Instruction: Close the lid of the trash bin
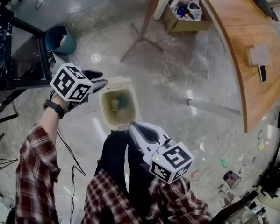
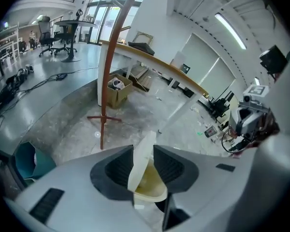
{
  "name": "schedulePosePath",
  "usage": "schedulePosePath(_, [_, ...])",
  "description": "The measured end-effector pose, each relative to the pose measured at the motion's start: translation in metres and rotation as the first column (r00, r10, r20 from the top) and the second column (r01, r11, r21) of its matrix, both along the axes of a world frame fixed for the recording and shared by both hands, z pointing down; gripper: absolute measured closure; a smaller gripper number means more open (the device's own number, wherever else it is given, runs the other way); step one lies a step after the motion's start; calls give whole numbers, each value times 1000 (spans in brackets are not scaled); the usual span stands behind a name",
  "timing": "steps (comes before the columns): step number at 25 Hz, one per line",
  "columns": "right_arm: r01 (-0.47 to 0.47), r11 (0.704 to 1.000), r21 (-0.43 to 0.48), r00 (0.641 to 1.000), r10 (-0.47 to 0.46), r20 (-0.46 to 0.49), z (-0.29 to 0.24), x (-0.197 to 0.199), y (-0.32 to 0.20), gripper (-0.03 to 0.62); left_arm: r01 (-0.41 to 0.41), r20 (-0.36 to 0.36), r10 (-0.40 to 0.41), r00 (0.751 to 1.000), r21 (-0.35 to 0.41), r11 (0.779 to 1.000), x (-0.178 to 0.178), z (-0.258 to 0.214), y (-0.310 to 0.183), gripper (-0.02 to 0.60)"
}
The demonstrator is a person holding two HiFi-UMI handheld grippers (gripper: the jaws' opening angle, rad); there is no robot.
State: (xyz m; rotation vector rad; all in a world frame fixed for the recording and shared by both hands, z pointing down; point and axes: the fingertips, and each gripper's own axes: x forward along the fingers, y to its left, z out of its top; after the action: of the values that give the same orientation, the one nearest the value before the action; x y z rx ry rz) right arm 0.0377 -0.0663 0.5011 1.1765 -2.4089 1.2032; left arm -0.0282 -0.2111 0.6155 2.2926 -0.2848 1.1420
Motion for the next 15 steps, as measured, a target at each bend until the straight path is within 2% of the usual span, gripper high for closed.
schedulePosePath(3, [2,1000,-31,1000,-2,1,22,3,3,582,-21,13,22,1000,-31,999,1,18,2,463])
schedulePosePath(6, [0,999,-42,1000,0,2,35,7,4,582,-78,34,79,996,-29,997,-5,29,6,463])
schedulePosePath(9, [-1,999,-49,1000,2,15,45,6,8,582,-78,-9,78,997,-54,995,-7,32,6,463])
schedulePosePath(15, [-10,998,-65,999,12,32,60,-1,11,582,-90,-104,73,992,-165,982,-5,34,18,465])
